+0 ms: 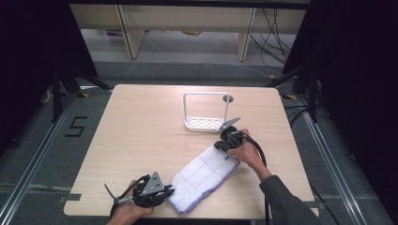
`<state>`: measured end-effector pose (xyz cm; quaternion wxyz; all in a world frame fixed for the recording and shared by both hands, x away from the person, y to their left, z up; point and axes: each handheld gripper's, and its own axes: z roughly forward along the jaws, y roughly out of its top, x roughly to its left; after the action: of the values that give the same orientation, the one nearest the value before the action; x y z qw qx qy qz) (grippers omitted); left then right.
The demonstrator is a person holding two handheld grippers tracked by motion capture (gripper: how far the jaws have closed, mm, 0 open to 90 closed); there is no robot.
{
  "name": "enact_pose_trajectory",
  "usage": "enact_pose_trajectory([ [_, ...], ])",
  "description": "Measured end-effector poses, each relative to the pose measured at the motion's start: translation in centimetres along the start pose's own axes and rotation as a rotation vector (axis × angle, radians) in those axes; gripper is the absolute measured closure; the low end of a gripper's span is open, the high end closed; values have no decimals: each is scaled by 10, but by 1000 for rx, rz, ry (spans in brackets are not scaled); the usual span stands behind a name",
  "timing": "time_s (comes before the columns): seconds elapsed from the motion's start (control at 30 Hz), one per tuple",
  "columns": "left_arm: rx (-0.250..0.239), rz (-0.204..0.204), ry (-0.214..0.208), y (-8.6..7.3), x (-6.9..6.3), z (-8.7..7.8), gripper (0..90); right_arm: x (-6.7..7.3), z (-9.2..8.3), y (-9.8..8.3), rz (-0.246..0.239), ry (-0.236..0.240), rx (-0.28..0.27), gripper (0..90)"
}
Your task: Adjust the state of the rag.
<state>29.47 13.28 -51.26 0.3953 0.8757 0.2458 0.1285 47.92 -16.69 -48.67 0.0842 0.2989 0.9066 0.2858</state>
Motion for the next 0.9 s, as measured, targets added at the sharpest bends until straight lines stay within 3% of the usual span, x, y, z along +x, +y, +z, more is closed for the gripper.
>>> enact_pose_trajectory([
  [0.1, -13, 10, -19, 3, -9, 5, 810, 1, 10, 18, -57, 9, 48, 860],
  [0.2, -7, 15, -52, 8, -13, 8, 810, 1, 15, 31, -49, 11, 73, 861],
  [0.33, -31, 27, -70, 17, -27, 19, 807, 1, 24, 44, -89, 20, 71, 860],
  [0.4, -58, -17, -93, 21, -34, 27, 804, 3, 28, 47, -97, 23, 80, 855],
  [0.47, -53, 1, -95, 27, -41, 35, 803, 5, 33, 51, -114, 19, 96, 846],
  [0.53, -82, -53, -127, 35, -49, 44, 791, 5, 36, 54, -138, 14, 86, 830],
  [0.57, -71, -42, -135, 37, -49, 45, 780, 5, 36, 55, -141, 11, 83, 806],
  [0.63, -76, -50, -176, 44, -56, 51, 745, 5, 34, 56, -127, 6, 70, 732],
  [0.7, -119, -129, -213, 49, -59, 54, 619, 4, 28, 57, -91, -36, 52, 613],
  [0.77, -152, -155, -232, 53, -57, 50, 539, 3, 14, 55, -37, -51, 21, 549],
  [0.8, -164, -178, -225, 58, -49, 44, 511, 3, 5, 54, -14, -77, -3, 505],
  [0.83, -164, -178, -225, 58, -49, 44, 473, 3, 5, 54, -14, -77, -3, 505],
  [0.87, -183, -215, -223, 62, -44, 42, 473, 2, -10, 49, 36, -88, -40, 470],
  [0.9, -190, -224, -220, 66, -37, 41, 470, 2, -20, 44, 63, -80, -55, 457],
])
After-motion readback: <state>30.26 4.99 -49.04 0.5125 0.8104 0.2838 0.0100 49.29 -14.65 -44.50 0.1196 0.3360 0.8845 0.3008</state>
